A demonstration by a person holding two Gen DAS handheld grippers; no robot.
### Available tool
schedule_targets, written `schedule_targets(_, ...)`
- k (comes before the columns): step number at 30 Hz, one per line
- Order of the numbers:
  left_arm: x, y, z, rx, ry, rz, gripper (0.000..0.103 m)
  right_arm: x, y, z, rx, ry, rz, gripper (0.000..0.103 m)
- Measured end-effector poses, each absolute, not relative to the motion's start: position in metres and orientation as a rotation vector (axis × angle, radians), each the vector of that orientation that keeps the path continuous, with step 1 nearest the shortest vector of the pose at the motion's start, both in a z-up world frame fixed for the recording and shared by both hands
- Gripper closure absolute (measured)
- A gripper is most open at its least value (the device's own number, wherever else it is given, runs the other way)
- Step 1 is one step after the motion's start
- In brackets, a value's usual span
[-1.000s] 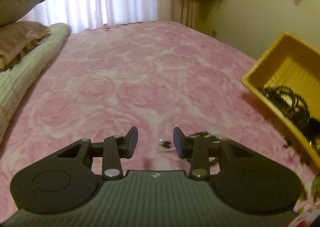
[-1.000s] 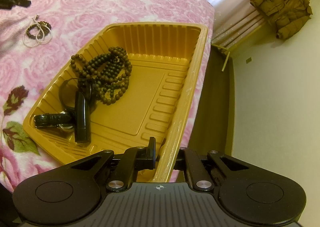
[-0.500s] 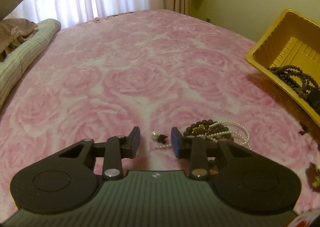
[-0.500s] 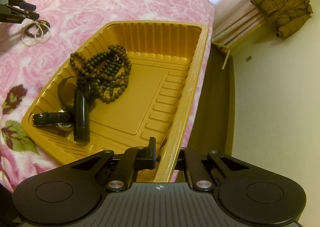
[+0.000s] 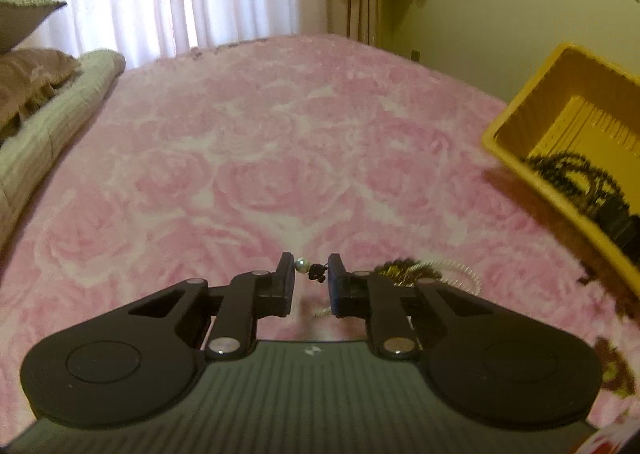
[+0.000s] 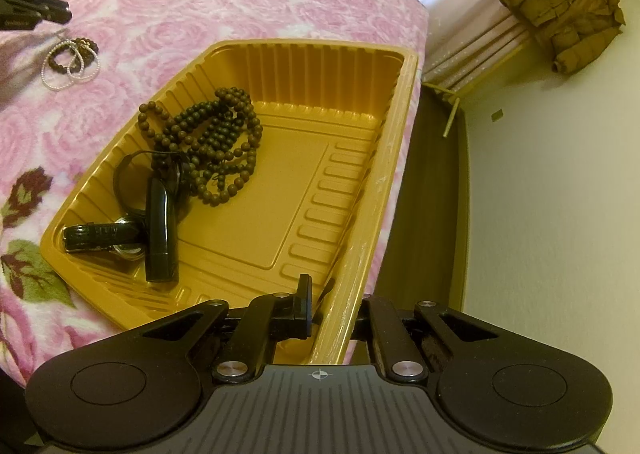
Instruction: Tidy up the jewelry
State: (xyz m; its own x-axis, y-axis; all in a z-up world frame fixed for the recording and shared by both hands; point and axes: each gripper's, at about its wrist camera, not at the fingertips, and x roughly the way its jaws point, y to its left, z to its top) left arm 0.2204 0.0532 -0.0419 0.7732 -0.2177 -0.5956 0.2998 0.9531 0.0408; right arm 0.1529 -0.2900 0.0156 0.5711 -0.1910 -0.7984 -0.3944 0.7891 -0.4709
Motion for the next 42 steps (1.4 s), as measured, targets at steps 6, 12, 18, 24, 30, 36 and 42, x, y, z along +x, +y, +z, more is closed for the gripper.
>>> schedule_targets(6, 0.204, 0.045, -0.014, 0.126, 0.584, -0.292, 0.088, 0.153, -0.29, 0.016, -0.678, 0.975, 0.131, 0.095)
schedule_targets(12, 0.183, 0.032, 0.004, 0.101, 0.562, -0.326, 0.088, 0.152, -0.289, 0.016, -0.681, 0.971, 0.13, 0.095)
schedule_targets(18, 0.169, 0.011, 0.011, 0.102, 0.571, -0.366, 0.088, 0.151, -0.289, 0.016, -0.681, 0.971, 0.13, 0.095)
schedule_targets(24, 0.163, -0.017, 0.013, 0.111, 0.57, -0.429, 0.088, 0.151, -0.289, 0.016, -0.679, 0.969, 0.132, 0.095)
schedule_targets(30, 0.154, -0.049, 0.016, 0.103, 0.574, -0.519, 0.088, 0.15, -0.288, 0.016, -0.679, 0.968, 0.131, 0.095)
schedule_targets(36, 0.144, -0.099, 0.016, 0.124, 0.574, -0.637, 0.088, 0.151, -0.288, 0.016, -0.675, 0.967, 0.133, 0.095)
schedule_targets(42, 0.139, -0.142, 0.014, 0.138, 0.57, -0.724, 0.088, 0.151, -0.291, 0.017, -0.669, 0.966, 0.137, 0.095)
